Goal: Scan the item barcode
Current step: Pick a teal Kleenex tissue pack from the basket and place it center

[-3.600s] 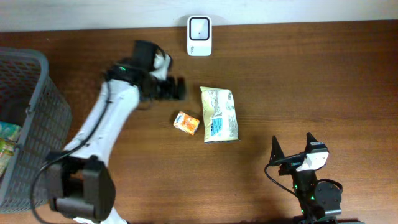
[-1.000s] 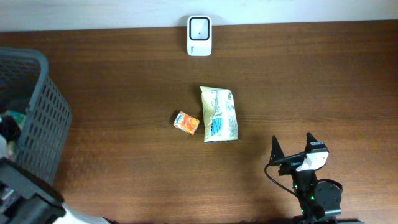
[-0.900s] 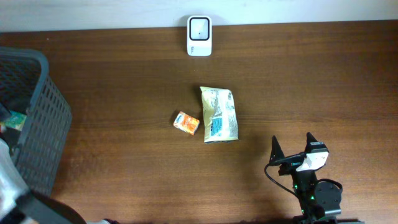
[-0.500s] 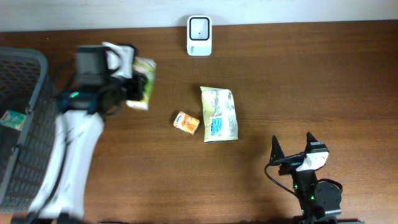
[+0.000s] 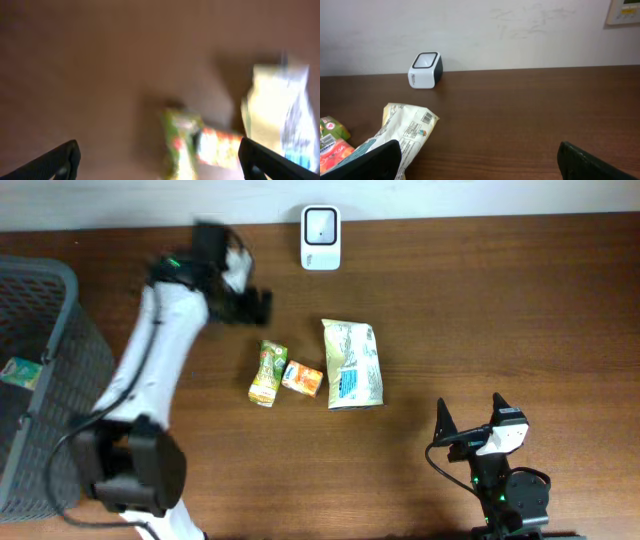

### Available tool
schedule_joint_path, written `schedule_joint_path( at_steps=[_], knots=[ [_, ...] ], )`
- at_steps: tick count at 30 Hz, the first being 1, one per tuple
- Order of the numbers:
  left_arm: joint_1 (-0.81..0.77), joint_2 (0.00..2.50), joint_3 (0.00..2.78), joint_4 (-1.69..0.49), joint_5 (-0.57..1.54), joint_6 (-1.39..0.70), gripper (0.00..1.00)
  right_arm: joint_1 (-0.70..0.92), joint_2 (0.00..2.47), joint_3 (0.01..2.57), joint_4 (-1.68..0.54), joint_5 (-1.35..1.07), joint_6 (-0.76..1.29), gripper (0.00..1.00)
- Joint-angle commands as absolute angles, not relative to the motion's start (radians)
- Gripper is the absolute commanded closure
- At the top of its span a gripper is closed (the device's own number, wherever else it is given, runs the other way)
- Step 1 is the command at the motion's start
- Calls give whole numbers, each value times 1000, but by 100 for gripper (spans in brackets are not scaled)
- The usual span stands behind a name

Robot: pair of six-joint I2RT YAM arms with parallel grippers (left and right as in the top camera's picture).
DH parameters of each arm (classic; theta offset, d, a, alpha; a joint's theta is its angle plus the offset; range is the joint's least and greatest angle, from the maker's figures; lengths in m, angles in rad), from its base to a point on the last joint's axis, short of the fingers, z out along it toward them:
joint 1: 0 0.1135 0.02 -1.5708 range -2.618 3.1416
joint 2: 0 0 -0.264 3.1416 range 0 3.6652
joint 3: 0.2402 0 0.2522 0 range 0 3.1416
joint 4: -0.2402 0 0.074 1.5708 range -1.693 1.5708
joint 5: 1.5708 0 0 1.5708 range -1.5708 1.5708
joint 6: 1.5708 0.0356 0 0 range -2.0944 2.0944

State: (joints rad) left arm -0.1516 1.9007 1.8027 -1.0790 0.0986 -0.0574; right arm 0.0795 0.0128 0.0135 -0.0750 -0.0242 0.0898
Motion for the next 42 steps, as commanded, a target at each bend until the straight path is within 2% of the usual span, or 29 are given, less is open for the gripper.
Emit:
schedule_joint_path(
  at_steps=[1, 3, 4, 5, 6, 8, 10, 15, 20, 27, 33, 34, 36, 37, 38, 42],
  knots=[
    [-21, 1752, 2053, -1120, -24, 28, 1, 85, 7, 6, -77, -22, 85, 1],
    [109, 1692, 2090, -1119, -27, 53, 1, 85, 7, 6, -77, -22, 85, 1],
    [224, 1656, 2091, -1116, -27, -7, 4, 85, 7, 6, -77, -23, 85, 1],
    [349, 1631, 2091, -1117, -33, -88, 13, 85, 7, 6, -77, -22, 85, 1],
    [409, 1625, 2091, -1121, -48, -131, 15, 85, 7, 6, -77, -22, 85, 1],
    [545, 1633, 2077, -1139, -105, -225, 15, 85, 7, 6, -77, -22, 85, 1],
    [615, 1686, 2033, -1139, -121, -263, 15, 85, 7, 6, -77, -22, 85, 1],
    [628, 1907, 1991, -1128, -163, -280, 13, 85, 7, 6, -77, -23, 85, 1],
    [646, 2028, 1991, -1063, -162, -281, 9, 85, 7, 6, -77, -22, 85, 1],
    [690, 2227, 1990, -1047, -154, -307, 11, 85, 7, 6, -77, -22, 85, 2],
    [690, 2357, 1990, -942, -159, -290, 14, 85, 7, 6, -77, -22, 85, 1],
    [690, 2370, 1988, -938, -163, -290, 16, 85, 7, 6, -77, -22, 85, 1],
    [690, 2375, 1977, -934, -163, -290, 30, 85, 7, 6, -77, -22, 85, 1],
    [690, 2375, 1977, -939, -162, -274, 46, 85, 7, 6, -77, -22, 85, 1],
    [690, 2375, 1977, -951, -162, -240, 69, 85, 7, 6, -77, -22, 85, 1],
    [689, 2347, 1993, -1012, -160, -185, 75, 85, 7, 6, -77, -22, 85, 1]
  ],
)
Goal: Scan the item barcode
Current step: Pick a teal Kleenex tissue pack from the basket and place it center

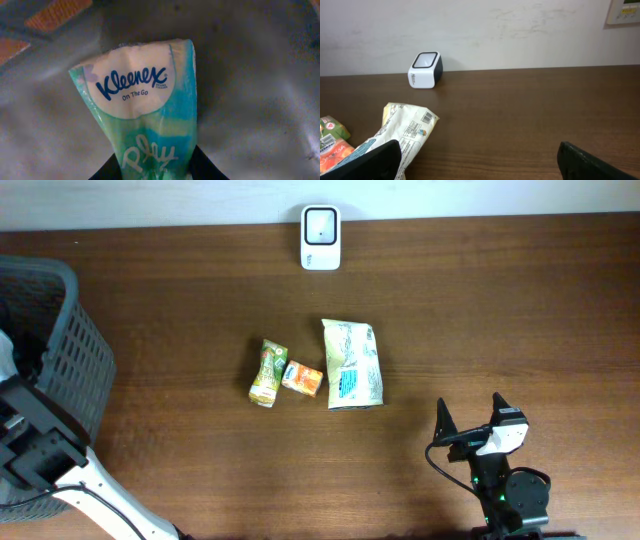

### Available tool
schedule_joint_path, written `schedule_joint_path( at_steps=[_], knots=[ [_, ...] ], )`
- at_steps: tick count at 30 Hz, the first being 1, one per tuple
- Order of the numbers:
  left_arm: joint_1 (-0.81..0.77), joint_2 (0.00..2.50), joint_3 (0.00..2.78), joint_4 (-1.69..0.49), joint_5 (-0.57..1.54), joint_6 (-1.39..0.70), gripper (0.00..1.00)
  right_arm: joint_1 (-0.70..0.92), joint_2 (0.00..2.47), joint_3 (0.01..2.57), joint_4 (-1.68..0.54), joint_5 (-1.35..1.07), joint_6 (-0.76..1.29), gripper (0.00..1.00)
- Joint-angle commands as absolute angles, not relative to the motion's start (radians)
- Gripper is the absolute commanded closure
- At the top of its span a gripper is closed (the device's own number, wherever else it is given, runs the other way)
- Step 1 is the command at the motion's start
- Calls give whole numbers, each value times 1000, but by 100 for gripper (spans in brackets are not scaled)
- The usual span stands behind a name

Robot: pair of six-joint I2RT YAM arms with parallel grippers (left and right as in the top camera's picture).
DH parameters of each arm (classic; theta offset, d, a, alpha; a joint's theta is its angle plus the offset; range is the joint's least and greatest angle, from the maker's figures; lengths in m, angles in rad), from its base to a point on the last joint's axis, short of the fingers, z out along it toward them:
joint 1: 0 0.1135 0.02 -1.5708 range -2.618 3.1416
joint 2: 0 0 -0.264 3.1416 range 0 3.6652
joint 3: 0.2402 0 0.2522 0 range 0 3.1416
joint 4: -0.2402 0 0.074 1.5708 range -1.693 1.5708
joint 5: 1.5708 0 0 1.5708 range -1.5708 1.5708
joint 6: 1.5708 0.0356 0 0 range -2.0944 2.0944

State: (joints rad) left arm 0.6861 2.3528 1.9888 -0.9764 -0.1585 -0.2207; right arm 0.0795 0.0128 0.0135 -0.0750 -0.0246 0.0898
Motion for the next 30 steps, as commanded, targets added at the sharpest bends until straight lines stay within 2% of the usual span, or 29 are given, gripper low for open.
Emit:
schedule_joint_path(
  at_steps=[1, 7, 9, 10, 13, 17, 20, 23, 24, 25, 26, 28, 30],
  knots=[
    [689, 2300, 2006, -1028, -146, -185, 75, 85, 7, 6, -77, -22, 85, 1],
    [588, 1821, 2038, -1087, 25, -142, 76, 85, 7, 6, -77, -23, 85, 1],
    [415, 1689, 2037, -1132, 31, -136, 74, 85, 7, 6, -77, -23, 85, 1],
    [282, 1680, 2036, -1190, 31, -132, 73, 85, 7, 6, -77, -22, 85, 1],
    [74, 1708, 1940, -1232, 31, -132, 73, 85, 7, 6, -77, -22, 85, 1],
    [-249, 1792, 1639, -1113, 51, -133, 71, 85, 7, 6, -77, -22, 85, 1],
    [-408, 1875, 1533, -994, 77, -134, 71, 85, 7, 6, -77, -22, 85, 1],
    [-508, 1975, 1530, -980, 112, -141, 70, 85, 7, 6, -77, -22, 85, 1],
    [-518, 1985, 1530, -982, 117, -141, 67, 85, 7, 6, -77, -23, 85, 1],
    [-524, 1988, 1530, -984, 117, -141, 42, 85, 7, 6, -77, -22, 85, 1],
    [-525, 1988, 1531, -982, 117, -141, 2, 85, 7, 6, -77, -22, 85, 1],
    [-522, 1986, 1578, -1004, 117, -141, 1, 85, 7, 6, -77, -22, 85, 1],
    [-491, 1985, 1743, -1093, 114, -141, 1, 85, 7, 6, -77, -22, 85, 1]
  ],
)
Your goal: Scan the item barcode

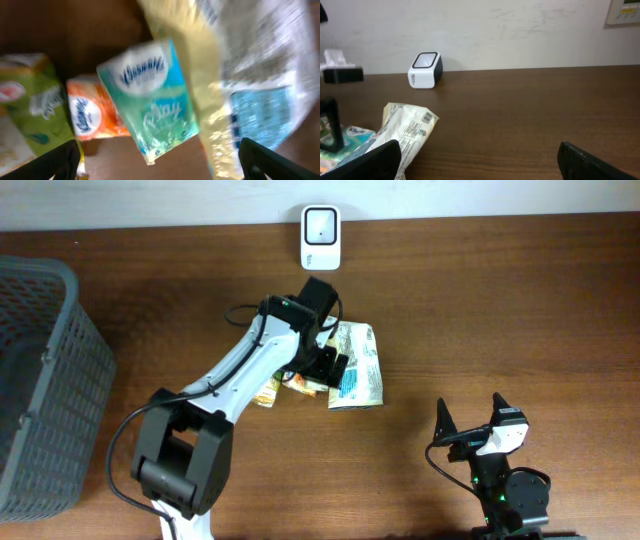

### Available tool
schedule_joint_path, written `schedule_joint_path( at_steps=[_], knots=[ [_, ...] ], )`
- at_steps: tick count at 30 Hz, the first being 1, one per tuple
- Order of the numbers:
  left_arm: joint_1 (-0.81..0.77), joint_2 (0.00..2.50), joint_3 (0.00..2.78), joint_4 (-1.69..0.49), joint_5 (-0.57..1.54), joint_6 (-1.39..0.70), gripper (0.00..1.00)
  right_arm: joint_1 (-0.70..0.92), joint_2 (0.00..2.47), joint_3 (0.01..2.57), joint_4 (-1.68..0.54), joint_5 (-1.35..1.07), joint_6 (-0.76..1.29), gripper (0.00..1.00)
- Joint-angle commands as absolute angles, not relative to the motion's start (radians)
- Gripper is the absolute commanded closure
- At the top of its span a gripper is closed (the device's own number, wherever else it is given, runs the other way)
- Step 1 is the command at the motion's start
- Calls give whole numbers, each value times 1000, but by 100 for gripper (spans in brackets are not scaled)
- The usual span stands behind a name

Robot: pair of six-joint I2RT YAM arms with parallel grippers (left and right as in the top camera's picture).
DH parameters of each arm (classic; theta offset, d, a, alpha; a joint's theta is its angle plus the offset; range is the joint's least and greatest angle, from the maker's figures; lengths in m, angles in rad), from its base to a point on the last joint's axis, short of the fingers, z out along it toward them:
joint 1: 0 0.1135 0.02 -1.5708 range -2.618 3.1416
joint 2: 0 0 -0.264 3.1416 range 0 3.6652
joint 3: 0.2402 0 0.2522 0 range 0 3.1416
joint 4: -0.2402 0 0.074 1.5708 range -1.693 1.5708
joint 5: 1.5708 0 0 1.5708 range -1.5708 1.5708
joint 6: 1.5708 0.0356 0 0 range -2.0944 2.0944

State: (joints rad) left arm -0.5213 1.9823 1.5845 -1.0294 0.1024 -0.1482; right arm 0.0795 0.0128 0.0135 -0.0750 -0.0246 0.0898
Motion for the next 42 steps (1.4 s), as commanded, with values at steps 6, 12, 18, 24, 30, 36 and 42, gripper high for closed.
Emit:
schedule_joint_path(
  at_steps=[6, 12, 18, 24, 30, 36, 42],
  knots=[
    [-222, 1985, 2217, -1301, 112, -140, 1, 85, 7, 6, -77, -23, 85, 1],
    [-1, 1986, 2230, -1380, 150, 221, 1, 85, 7, 6, -38, -192, 153, 1],
    [16, 1986, 2230, -1378, 135, 267, 1, 85, 296, 236, -64, -418, 405, 1],
    [16, 1986, 2230, -1378, 135, 267, 1, 126, 1357, 1155, -794, -565, 215, 1],
    [16, 1986, 2230, -1378, 135, 267, 1, 183, 1874, 1377, -696, -662, 218, 73],
    [16, 1986, 2230, -1378, 135, 267, 1, 369, 1909, 1360, -665, -233, 556, 96],
    [16, 1986, 2230, -1378, 135, 267, 1, 378, 2053, 1376, -670, -338, 538, 91]
  ],
)
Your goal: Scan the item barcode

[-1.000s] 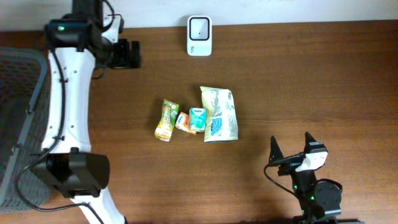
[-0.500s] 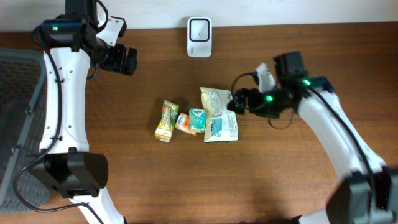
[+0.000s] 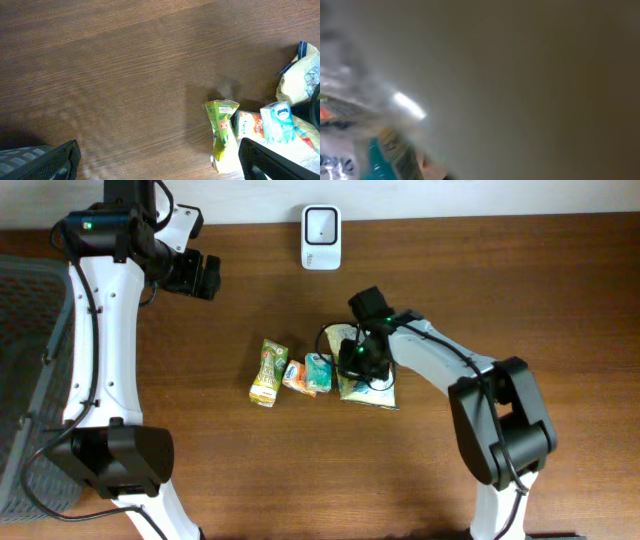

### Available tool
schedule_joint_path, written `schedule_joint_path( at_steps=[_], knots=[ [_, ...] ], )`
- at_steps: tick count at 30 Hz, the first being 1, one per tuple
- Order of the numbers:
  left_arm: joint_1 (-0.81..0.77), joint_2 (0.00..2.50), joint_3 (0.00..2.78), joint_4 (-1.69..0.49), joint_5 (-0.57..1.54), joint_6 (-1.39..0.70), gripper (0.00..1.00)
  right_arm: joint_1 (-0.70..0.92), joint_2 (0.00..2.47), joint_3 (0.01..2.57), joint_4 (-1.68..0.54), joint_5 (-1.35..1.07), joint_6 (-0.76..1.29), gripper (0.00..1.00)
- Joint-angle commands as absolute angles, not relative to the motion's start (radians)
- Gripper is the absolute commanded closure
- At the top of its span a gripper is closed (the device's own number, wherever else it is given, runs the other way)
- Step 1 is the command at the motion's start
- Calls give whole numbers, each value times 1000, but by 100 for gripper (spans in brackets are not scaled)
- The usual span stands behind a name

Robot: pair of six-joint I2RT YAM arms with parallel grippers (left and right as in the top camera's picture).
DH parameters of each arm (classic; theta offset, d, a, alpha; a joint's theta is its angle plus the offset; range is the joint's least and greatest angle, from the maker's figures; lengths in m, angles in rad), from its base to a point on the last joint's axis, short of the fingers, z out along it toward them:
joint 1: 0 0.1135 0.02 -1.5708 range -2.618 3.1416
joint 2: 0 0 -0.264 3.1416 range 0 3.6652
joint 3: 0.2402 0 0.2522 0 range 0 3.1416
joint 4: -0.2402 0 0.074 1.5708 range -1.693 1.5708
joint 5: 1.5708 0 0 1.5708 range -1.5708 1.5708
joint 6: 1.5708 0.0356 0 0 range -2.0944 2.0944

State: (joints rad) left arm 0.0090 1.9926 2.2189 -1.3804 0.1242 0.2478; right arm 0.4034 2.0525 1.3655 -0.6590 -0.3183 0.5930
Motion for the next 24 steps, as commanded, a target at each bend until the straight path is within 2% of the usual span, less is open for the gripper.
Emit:
schedule_joint_path(
  at_steps=[1, 3, 4, 7, 8, 9, 10, 13, 18, 20, 21, 23, 24],
  knots=[
    [16, 1986, 2230, -1378, 135, 267, 1, 377, 2030, 1430, -728, -370, 445, 81],
    [16, 1986, 2230, -1378, 135, 267, 1, 366, 2003, 1591, -904, -366, 256, 69],
    [16, 1986, 2230, -1378, 135, 267, 1, 358, 2003, 1676, -999, -313, 232, 67],
    [16, 1986, 2230, -1378, 135, 267, 1, 329, 2003, 1801, -1132, -69, 340, 67],
    [16, 1986, 2230, -1378, 135, 267, 1, 316, 2005, 1794, -1135, -54, 350, 69],
    [16, 1986, 2230, -1378, 135, 267, 1, 314, 2006, 1766, -1123, -54, 350, 78],
    [16, 1986, 2230, -1378, 135, 267, 1, 315, 2019, 1745, -1116, -55, 350, 82],
    [16, 1986, 2230, -1378, 135, 267, 1, 326, 2080, 1676, -1064, -113, 349, 88],
    [16, 1986, 2230, -1378, 135, 267, 1, 458, 2216, 1625, -1013, -217, 379, 88],
    [16, 1986, 2230, -1378, 135, 267, 1, 451, 2220, 1633, -1015, -238, 374, 87],
    [16, 1986, 2230, -1378, 135, 267, 1, 441, 2219, 1645, -1016, -257, 361, 78],
    [16, 1986, 2230, -1378, 135, 267, 1, 402, 2183, 1722, -1067, -345, 265, 52],
    [16, 1986, 2230, -1378, 135, 267, 1, 393, 2156, 1753, -1087, -349, 255, 48]
  ],
)
